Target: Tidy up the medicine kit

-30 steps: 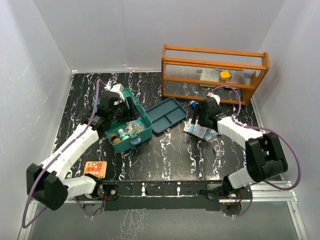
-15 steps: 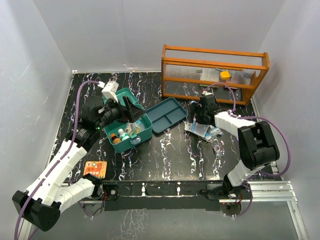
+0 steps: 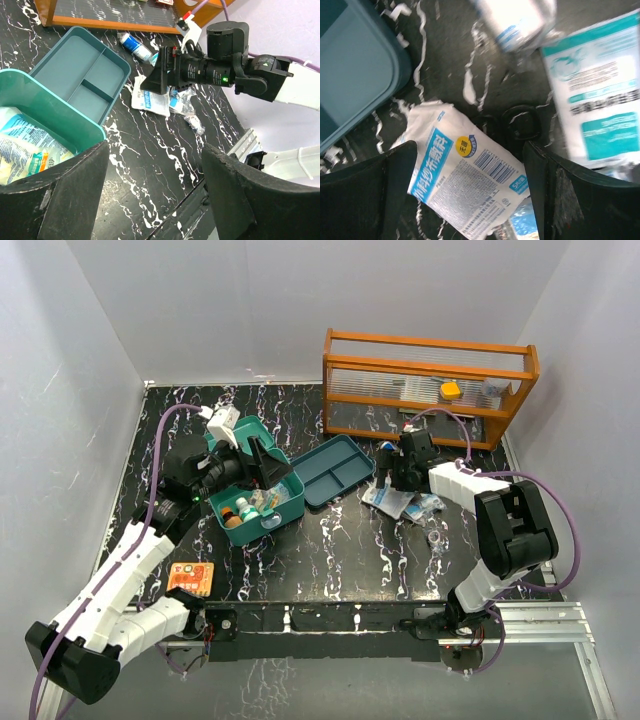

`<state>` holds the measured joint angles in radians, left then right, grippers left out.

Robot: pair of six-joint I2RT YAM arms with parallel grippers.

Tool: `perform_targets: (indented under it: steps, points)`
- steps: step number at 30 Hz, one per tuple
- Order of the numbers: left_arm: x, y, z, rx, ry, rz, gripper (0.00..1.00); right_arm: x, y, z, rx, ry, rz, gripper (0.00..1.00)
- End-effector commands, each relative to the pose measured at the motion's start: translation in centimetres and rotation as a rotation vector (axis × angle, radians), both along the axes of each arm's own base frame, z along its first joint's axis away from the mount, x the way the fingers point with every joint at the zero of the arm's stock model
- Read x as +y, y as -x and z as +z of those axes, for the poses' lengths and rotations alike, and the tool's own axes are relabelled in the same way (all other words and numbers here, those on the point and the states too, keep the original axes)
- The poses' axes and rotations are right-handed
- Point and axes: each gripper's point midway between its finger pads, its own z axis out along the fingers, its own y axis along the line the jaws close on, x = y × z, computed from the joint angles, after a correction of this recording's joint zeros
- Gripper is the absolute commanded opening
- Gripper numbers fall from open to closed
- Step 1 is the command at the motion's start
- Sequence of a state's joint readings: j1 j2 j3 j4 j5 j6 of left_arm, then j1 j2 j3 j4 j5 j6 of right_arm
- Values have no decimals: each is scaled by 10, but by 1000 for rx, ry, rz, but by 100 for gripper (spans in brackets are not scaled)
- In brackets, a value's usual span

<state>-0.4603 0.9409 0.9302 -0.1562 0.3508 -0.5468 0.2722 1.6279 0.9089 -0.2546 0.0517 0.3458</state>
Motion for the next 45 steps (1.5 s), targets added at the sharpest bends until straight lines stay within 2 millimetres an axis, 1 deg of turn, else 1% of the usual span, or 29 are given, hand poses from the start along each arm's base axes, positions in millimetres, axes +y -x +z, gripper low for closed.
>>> perform_targets:
  steps: [1, 2, 6, 9, 12, 15, 18, 21, 27, 31, 34, 38, 42, 45]
  points:
    - [-3, 6, 14, -41, 34, -27, 73, 40, 18, 22, 53, -224, 103, 84]
    - [-3, 6, 15, -42, 36, -29, 73, 45, 24, 25, 66, -261, 110, 83]
    - [-5, 8, 16, -44, 52, -38, 73, 48, 46, 30, 89, -305, 114, 73]
    - [-7, 8, 17, -43, 67, -44, 73, 50, 58, 26, 97, -307, 132, 64]
    - [-7, 8, 20, -43, 73, -42, 73, 51, 62, 20, 99, -297, 144, 62]
    - [-6, 8, 23, -47, 70, -37, 73, 51, 59, 17, 80, -262, 156, 61]
    - [-3, 8, 24, -51, 65, -24, 74, 44, 49, 13, 57, -196, 152, 64]
    - [-2, 8, 25, -50, 63, -18, 74, 49, 41, 12, 59, -188, 198, 64]
    - [1, 8, 24, -50, 58, 1, 75, 52, 41, 0, 98, -186, 198, 59]
    - [2, 8, 23, -52, 53, 5, 76, 50, 38, 4, 79, -161, 188, 59]
    - [2, 8, 23, -53, 49, 3, 76, 42, 35, 10, 64, -104, 159, 64]
    - [1, 6, 22, -51, 49, 2, 76, 44, 31, 20, 41, -79, 169, 73]
    - [1, 6, 21, -49, 48, 2, 76, 51, 29, 21, 37, -100, 192, 75]
    - [2, 7, 20, -48, 49, 2, 76, 63, 32, 16, 66, -150, 237, 72]
